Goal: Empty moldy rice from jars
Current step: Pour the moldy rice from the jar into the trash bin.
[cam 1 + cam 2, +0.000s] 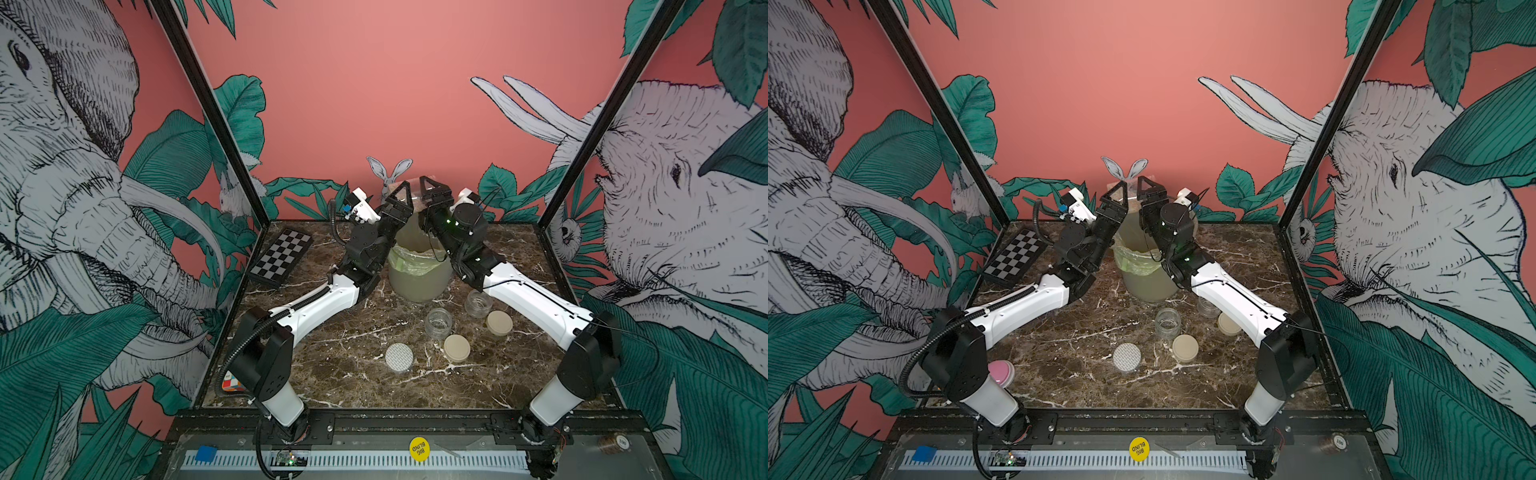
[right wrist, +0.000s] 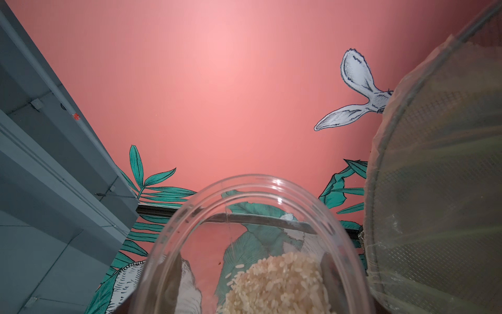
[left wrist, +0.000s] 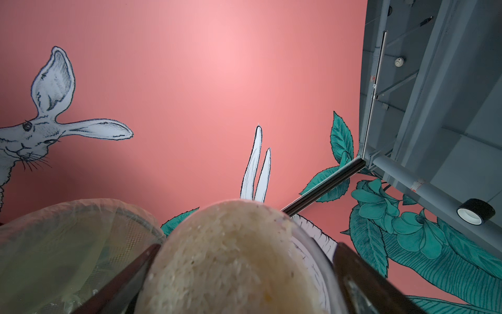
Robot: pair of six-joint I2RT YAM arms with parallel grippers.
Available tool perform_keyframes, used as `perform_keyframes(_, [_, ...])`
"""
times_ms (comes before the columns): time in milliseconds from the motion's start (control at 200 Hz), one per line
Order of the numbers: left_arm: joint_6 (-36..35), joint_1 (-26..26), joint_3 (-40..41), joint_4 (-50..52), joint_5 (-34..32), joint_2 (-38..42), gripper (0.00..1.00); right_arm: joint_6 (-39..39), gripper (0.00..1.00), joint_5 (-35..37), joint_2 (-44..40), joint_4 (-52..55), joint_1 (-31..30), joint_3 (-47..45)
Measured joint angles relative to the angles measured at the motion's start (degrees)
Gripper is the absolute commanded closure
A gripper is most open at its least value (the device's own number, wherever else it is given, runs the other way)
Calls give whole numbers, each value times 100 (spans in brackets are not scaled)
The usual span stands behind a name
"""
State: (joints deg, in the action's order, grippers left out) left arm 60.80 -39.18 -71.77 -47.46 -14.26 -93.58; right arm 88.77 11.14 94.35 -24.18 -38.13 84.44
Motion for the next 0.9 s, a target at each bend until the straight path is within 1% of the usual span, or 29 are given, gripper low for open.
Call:
perform_keyframes(40, [4, 2, -39, -4, 0, -42, 12, 0, 75, 4, 0, 2, 0, 0])
perform_keyframes(180, [92, 44, -168, -50, 4, -125, 40, 83, 74, -4, -2, -87, 42, 0])
perform_keyframes(270, [28, 61, -203, 11, 17, -142, 51, 11, 72, -17, -2, -79, 39, 0])
perform_keyframes(365, [42, 96, -203, 48, 57, -157, 57, -48, 69, -44, -2, -44, 42, 0])
perform_keyframes(415, [70, 107, -203, 44, 90, -162, 59, -50, 66, -46, -2, -42, 44, 0])
perform_keyframes(475, [103, 122, -203, 39, 127, -162, 60, -48, 61, -48, -2, -44, 44, 0])
perform_keyframes(535, [129, 142, -203, 39, 168, -162, 60, -46, 52, -48, -2, -44, 44, 0])
perform_keyframes(570, [138, 149, -203, 42, 186, -160, 60, -46, 45, -50, -2, -44, 44, -7])
perform_keyframes(665, [136, 173, -192, 61, 221, -160, 61, -44, 31, -52, -2, -63, 48, -44])
perform_keyframes(825, [179, 227, -107, 107, 286, -155, 64, -31, 17, -127, -74, 160, 111, -105])
perform_keyframes(895, [201, 227, -96, 101, 330, -153, 66, -68, 13, -166, -168, 378, 140, -105])
